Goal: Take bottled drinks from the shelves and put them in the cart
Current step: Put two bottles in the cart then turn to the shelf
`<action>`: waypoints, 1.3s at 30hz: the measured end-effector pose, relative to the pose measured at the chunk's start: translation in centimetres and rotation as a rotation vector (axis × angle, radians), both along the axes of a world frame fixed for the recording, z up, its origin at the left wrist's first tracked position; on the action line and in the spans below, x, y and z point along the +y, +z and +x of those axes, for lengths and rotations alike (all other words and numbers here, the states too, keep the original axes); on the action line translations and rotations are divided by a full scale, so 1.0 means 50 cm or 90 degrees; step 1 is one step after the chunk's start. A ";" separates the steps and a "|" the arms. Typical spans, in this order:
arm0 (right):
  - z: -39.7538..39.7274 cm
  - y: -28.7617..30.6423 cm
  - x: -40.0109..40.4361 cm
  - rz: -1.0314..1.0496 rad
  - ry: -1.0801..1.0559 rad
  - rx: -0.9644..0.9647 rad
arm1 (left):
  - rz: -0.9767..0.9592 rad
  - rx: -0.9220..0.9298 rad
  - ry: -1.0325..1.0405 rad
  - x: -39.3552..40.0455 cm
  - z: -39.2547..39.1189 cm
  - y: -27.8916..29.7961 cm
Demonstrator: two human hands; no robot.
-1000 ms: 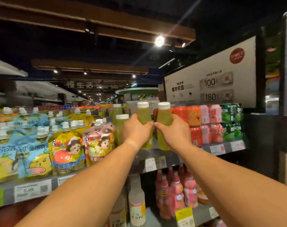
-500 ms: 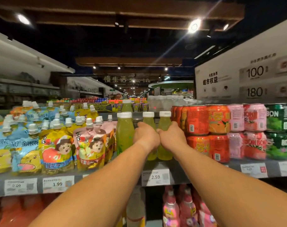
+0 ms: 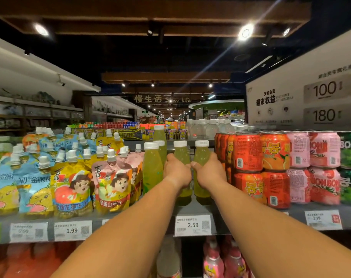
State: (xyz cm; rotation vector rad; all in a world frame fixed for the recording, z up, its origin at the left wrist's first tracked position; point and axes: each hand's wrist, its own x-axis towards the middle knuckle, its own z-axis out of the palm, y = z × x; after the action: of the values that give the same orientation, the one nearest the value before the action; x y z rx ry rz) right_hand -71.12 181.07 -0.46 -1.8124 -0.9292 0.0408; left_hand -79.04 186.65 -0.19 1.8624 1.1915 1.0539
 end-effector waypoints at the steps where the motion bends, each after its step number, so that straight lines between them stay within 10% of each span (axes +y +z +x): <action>1: 0.001 -0.002 0.001 0.003 -0.002 -0.005 | 0.002 -0.001 0.010 0.004 -0.002 -0.002; 26: -0.078 0.028 -0.094 -0.075 -0.053 -0.101 | 0.076 0.118 -0.034 -0.083 -0.067 0.021; 39: -0.555 -0.065 -0.170 -0.160 0.072 -0.232 | 0.193 0.304 0.037 -0.167 -0.657 -0.074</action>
State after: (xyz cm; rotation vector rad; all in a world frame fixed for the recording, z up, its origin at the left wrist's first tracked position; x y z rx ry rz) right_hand -98.89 172.55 -3.71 -2.0371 -1.3322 -0.1095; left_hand -111.87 178.32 -3.90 2.4234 1.4182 0.8815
